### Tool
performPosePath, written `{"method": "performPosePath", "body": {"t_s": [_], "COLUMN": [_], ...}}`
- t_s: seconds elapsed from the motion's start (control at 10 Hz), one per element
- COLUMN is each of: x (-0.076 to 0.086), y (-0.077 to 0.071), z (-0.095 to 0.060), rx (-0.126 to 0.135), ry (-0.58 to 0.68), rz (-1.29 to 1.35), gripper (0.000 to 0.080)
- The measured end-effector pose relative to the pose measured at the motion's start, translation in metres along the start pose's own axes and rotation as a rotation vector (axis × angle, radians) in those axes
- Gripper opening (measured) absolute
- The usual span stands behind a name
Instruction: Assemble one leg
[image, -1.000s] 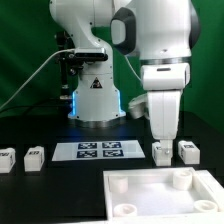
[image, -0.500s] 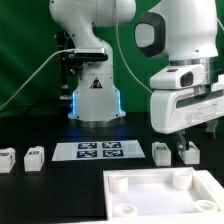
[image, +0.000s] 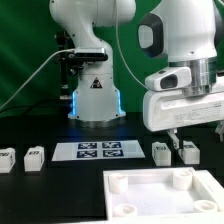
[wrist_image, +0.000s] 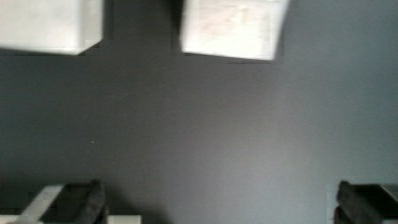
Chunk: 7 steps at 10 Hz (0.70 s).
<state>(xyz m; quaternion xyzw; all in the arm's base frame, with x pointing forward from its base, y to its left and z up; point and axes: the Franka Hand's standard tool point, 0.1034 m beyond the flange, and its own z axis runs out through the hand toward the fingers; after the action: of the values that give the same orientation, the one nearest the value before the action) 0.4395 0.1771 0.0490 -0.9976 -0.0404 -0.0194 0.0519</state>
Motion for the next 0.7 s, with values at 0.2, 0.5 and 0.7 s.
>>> {"method": "performPosePath", "body": {"t_s": [0.2, 0.5, 0.7], "x": [-0.009, -0.014, -0.02], "y": [-0.006, -0.01, -0.006], "z": [0.009, 0.011, 0.009], "rx": [-0.01, -0.045, -0.058], "ry": [-0.079, -0.369, -0.537], "rz": [0.018, 0.025, 0.017], "gripper": [0.0649, 0.0649, 0.0649]}}
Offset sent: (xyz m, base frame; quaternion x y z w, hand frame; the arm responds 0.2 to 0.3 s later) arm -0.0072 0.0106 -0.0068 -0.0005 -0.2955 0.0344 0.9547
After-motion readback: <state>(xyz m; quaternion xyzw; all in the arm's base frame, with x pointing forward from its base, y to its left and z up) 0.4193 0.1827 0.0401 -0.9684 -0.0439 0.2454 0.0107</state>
